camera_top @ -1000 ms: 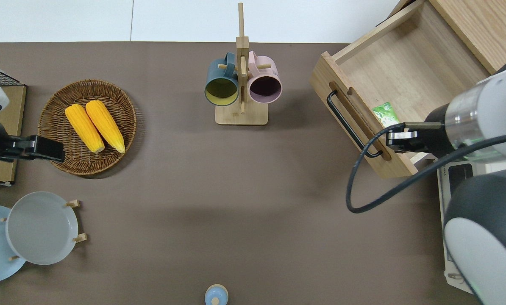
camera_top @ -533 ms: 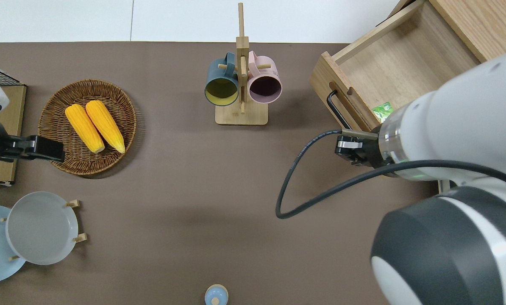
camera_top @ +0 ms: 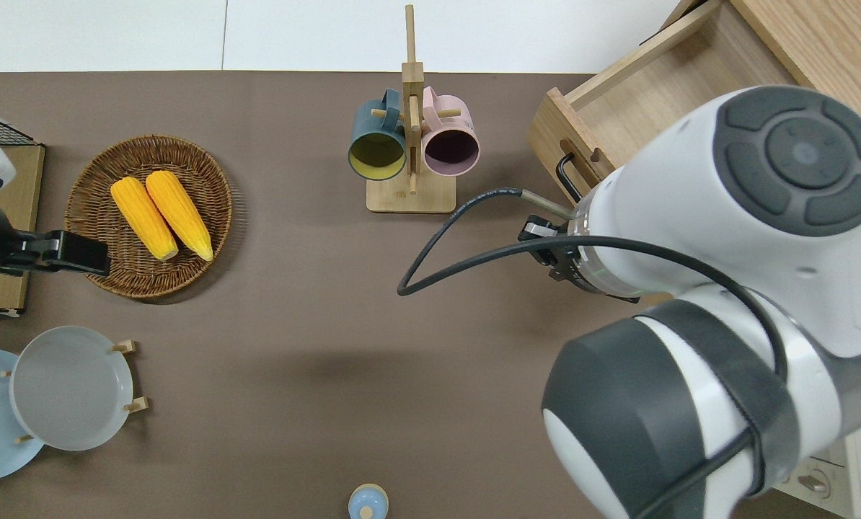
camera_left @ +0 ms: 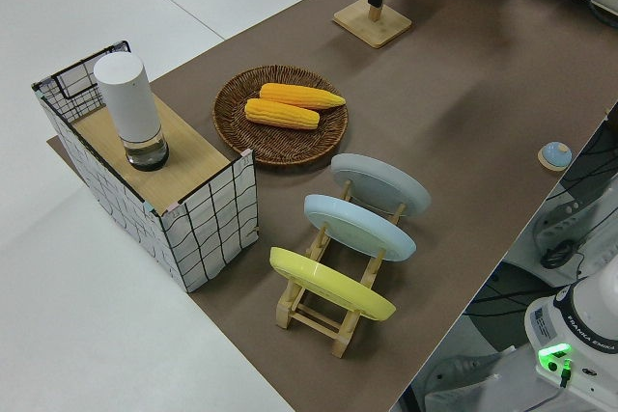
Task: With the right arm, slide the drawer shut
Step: 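Move the right gripper to the drawer front and push it away from the robot, then keep pushing the drawer front with the right gripper until it shuts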
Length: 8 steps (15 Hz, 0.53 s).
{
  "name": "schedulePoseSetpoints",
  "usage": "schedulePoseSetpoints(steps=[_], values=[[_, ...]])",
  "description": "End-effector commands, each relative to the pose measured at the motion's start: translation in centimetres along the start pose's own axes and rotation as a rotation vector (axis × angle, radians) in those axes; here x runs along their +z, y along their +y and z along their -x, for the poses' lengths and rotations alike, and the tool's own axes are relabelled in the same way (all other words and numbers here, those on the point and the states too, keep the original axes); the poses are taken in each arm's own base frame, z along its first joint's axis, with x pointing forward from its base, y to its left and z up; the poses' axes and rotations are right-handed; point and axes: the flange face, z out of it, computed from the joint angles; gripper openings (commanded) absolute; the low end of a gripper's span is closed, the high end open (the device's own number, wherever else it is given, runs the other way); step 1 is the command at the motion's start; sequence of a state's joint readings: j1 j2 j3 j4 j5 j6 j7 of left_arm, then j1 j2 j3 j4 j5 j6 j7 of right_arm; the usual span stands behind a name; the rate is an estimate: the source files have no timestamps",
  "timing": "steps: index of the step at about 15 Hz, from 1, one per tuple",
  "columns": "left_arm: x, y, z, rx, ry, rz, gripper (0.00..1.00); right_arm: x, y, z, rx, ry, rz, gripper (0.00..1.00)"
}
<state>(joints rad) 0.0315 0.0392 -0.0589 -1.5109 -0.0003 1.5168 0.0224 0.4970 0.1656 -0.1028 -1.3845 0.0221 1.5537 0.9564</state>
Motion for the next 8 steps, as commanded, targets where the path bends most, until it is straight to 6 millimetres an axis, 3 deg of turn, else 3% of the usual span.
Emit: schedulePoseSetpoints(steps=[1, 5, 8], values=[[-0.3, -0.1, -0.1, 0.01, -0.007, -0.016, 0.99, 2.3, -1.4, 0.3, 0.124, -0.041, 0.004, 0.0], [-0.3, -0.1, -0.1, 0.01, -0.007, -0.016, 0.99, 4.9, -2.3, -0.3, 0.244, -0.055, 0.023, 0.0], [-0.3, -0.1, -0.1, 0.009, -0.007, -0.016, 0.99, 7.9, -2.6, -0.9, 0.281, -0.055, 0.032, 0.0]])
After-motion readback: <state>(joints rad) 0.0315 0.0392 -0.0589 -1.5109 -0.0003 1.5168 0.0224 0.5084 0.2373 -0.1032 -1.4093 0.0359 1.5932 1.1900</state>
